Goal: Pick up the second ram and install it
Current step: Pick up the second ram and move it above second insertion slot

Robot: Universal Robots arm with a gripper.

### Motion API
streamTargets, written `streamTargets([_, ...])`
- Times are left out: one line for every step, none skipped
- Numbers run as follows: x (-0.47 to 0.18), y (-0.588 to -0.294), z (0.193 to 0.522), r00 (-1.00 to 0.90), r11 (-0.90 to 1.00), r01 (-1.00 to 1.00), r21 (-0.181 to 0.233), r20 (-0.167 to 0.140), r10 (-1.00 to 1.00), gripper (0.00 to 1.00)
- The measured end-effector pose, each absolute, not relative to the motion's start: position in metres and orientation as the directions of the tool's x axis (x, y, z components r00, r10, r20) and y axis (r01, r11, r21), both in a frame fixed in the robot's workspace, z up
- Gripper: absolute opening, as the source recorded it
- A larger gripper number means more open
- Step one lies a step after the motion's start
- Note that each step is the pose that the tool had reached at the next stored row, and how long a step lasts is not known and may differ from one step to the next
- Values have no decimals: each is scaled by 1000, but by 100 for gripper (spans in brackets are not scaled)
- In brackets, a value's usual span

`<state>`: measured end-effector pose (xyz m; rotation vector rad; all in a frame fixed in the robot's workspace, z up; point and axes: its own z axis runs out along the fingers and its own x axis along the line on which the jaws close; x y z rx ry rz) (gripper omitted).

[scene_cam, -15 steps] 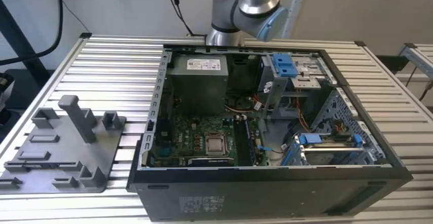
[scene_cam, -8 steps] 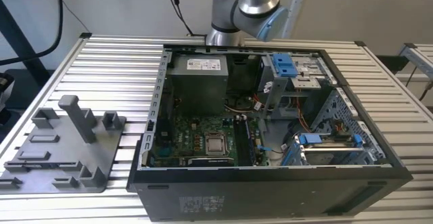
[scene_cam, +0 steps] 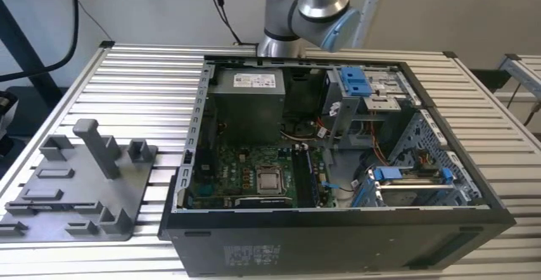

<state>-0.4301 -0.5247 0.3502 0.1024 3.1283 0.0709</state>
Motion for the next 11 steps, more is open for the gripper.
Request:
streamTargets([-430, -525, 350, -998, 997, 59, 46, -9, 59, 11])
streamTargets([-430, -525, 350, -999, 998, 46, 46, -9, 47, 11])
streamTargets([-430, -525, 350, -999, 998, 31, 46, -9, 31, 11])
streamTargets([-430, -525, 350, -1000, 999, 15, 46, -9, 16, 11])
streamTargets([-430, -525, 350, -1000, 999, 0, 46, -9, 1, 11])
streamTargets([-431, -525, 350, -1000, 999, -14, 46, -9, -14, 11])
streamTargets([-431, -525, 350, -1000, 999, -28, 46, -9, -28, 11])
streamTargets([-431, -525, 350, -999, 998, -45, 46, -9, -44, 11])
streamTargets([-431, -525, 350, -998, 997, -61, 46, -9, -61, 11])
streamTargets([-431, -525, 350, -997, 996, -76, 46, -9, -75, 11])
streamTargets([-431, -525, 350, -996, 995, -91, 46, -9, -91, 11])
